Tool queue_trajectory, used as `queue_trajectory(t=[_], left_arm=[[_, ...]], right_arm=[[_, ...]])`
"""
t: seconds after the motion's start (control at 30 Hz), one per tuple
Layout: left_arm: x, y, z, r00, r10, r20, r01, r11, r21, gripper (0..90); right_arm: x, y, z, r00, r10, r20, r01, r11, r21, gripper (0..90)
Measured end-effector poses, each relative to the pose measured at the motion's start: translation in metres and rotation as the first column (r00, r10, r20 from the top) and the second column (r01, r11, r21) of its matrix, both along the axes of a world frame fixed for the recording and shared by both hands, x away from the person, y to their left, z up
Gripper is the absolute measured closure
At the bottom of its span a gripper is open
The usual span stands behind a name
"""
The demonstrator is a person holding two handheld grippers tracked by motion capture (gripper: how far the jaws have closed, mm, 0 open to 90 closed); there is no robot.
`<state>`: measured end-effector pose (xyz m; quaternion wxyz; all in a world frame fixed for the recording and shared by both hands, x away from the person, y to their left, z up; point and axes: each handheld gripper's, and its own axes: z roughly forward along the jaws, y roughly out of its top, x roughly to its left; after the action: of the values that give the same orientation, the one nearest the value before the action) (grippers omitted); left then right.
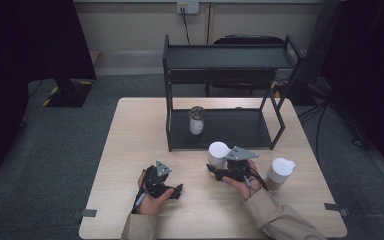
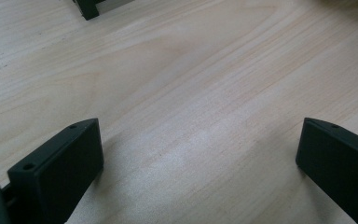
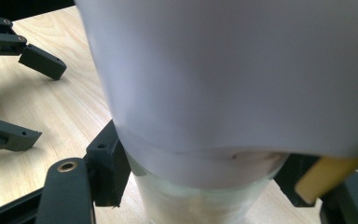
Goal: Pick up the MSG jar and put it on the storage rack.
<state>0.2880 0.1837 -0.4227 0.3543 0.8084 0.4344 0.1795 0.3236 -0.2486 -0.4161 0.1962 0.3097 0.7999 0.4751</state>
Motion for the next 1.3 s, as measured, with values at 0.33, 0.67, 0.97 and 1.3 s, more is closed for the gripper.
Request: queue_trajectory(t=[0.33, 0.67, 0.97, 1.3], left_arm=[[0.000, 0.000, 0.000, 1.0000, 0.000, 0.000, 0.000, 1.0000, 0.000, 0.0], [0.000, 0.000, 0.000, 1.0000, 0.000, 0.000, 0.000, 1.0000, 0.000, 0.0], [0.000, 0.000, 0.000, 1.0000, 0.000, 0.000, 0.000, 1.0000, 0.000, 0.0], [0.000, 0.000, 0.000, 1.0000, 0.000, 0.000, 0.000, 1.0000, 0.000, 0.0]], right_arm=[[0.009, 0.003, 0.006, 0.9997, 0.003, -0.024, -0.003, 1.000, 0.008, 30.9], [0.016, 0.005, 0.007, 0.9994, -0.005, -0.034, 0.005, 1.000, 0.008, 30.8], [0.023, 0.008, 0.008, 0.9992, -0.030, -0.026, 0.030, 1.000, 0.004, 30.8], [0.031, 0.008, 0.011, 0.9984, -0.051, -0.024, 0.051, 0.999, 0.009, 30.9]])
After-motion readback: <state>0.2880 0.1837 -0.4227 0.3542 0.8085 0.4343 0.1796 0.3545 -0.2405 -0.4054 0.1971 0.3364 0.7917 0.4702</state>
